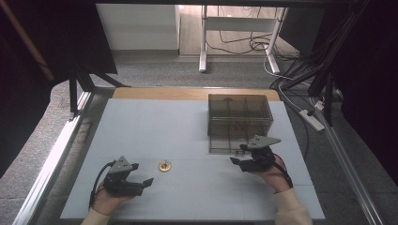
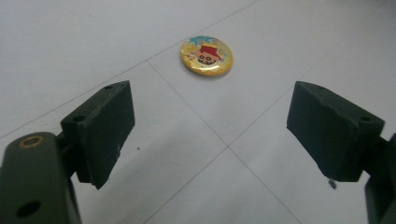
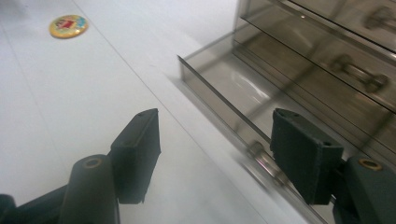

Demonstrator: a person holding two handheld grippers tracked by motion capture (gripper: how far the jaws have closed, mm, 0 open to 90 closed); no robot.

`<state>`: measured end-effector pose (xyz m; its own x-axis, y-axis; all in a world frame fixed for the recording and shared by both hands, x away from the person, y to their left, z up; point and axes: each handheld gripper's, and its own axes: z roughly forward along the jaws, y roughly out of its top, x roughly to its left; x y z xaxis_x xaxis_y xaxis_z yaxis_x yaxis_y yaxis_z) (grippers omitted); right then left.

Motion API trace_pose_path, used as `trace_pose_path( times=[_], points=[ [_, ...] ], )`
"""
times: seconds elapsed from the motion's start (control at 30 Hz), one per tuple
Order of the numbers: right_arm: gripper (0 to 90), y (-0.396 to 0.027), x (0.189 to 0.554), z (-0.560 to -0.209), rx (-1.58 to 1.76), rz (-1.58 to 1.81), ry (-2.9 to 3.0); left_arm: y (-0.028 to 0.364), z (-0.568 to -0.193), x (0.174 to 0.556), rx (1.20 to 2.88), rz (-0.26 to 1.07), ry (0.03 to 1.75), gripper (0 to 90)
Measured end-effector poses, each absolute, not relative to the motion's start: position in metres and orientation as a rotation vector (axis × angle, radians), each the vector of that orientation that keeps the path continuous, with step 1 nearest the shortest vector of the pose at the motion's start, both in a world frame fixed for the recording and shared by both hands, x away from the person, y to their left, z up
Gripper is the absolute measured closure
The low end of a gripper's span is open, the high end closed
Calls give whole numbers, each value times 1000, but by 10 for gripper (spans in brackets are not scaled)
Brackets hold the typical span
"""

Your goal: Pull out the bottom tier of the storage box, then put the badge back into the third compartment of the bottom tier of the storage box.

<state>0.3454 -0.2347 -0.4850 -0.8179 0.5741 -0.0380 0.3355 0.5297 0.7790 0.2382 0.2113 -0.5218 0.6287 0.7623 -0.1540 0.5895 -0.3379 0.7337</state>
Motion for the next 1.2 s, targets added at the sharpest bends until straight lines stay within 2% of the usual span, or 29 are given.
trace_pose_path(
  times=[1.2],
  points=[
    [331, -155, 342, -486, 590, 1200, 2592, 206, -523, 240, 2087, 258, 1022, 116]
  ],
)
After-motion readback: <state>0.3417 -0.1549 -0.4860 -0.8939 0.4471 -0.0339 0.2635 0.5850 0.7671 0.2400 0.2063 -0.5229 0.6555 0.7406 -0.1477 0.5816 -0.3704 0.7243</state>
